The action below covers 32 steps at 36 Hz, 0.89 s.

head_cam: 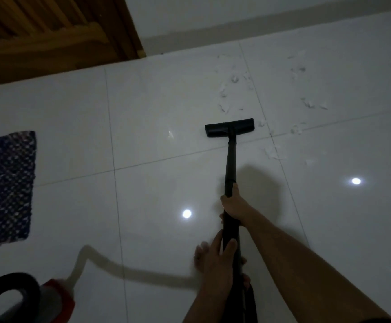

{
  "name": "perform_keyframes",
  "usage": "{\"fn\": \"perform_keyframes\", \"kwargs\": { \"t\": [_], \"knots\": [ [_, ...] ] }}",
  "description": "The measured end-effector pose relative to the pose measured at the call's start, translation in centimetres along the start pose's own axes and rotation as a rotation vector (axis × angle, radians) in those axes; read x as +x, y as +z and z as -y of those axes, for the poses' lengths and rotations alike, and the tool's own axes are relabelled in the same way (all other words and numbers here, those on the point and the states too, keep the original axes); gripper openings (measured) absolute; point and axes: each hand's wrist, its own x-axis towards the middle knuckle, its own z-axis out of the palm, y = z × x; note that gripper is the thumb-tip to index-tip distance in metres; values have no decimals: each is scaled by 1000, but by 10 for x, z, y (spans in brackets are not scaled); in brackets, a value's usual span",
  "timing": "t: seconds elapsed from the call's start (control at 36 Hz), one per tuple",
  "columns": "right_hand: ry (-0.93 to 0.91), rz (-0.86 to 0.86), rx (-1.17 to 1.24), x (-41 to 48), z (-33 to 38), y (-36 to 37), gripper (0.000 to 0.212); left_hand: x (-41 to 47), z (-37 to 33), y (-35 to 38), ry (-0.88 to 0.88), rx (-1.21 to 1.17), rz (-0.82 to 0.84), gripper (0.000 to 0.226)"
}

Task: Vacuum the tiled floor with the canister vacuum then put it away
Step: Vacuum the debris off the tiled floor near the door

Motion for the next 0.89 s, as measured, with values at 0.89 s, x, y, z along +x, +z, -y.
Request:
{"fn": "perform_keyframes", "kwargs": {
  "t": [0.89],
  "knots": [
    [-5, -38, 40, 195, 306, -111, 72, 224, -298, 44, 22, -63, -36, 34]
  ]
}}
